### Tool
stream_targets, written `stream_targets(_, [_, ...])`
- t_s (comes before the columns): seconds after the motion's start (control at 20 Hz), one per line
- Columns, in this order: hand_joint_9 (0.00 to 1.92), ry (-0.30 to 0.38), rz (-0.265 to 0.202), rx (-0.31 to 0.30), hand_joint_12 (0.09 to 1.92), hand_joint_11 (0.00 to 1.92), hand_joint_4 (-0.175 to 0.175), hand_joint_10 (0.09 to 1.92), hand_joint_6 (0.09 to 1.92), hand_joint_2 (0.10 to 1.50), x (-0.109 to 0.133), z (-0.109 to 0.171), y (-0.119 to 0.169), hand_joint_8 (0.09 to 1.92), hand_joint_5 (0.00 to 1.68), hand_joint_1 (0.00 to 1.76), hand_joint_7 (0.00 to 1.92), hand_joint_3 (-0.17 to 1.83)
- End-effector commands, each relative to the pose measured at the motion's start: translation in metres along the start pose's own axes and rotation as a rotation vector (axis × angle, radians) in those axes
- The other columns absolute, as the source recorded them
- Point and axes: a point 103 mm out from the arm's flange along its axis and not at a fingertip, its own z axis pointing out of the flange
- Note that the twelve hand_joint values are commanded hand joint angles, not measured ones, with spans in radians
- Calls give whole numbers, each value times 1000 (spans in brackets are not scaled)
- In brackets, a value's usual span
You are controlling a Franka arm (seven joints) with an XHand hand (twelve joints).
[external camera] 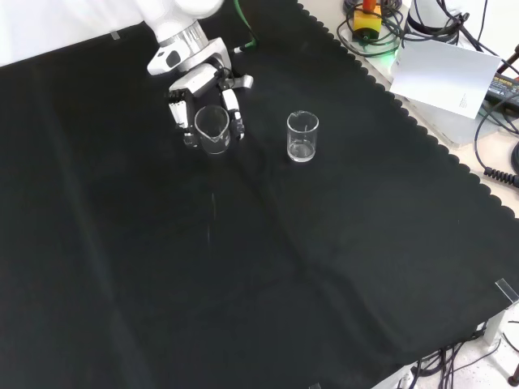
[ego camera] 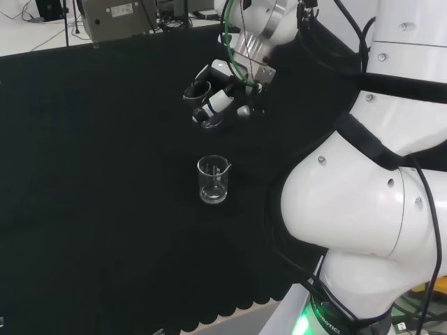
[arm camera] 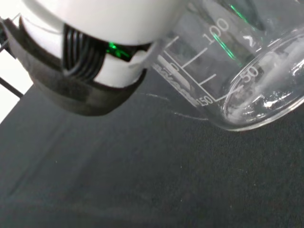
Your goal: Place the beaker back on the table.
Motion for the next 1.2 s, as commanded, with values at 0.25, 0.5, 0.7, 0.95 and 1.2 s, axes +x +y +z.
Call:
stream_targets(0.25, [1762,92,14,-41,499,1500,-7,87,449,800,-25,24,17,87,1337,1174,1785,354])
stream_targets(0.5, [1759,99,8,-42,503,1499,-5,87,451,800,-28,30,22,87,1336,1173,1779,354])
stream_targets(0.7, [1733,104,11,-49,508,1494,-6,87,454,800,-31,36,22,87,1334,1173,1755,354])
stream_targets(0.95, [1686,110,14,-45,516,1484,-13,87,458,801,-35,36,21,87,1332,1174,1715,354])
stream_targets(1.2, [1655,127,24,-54,526,1482,-15,87,461,802,-39,45,24,87,1330,1174,1680,354])
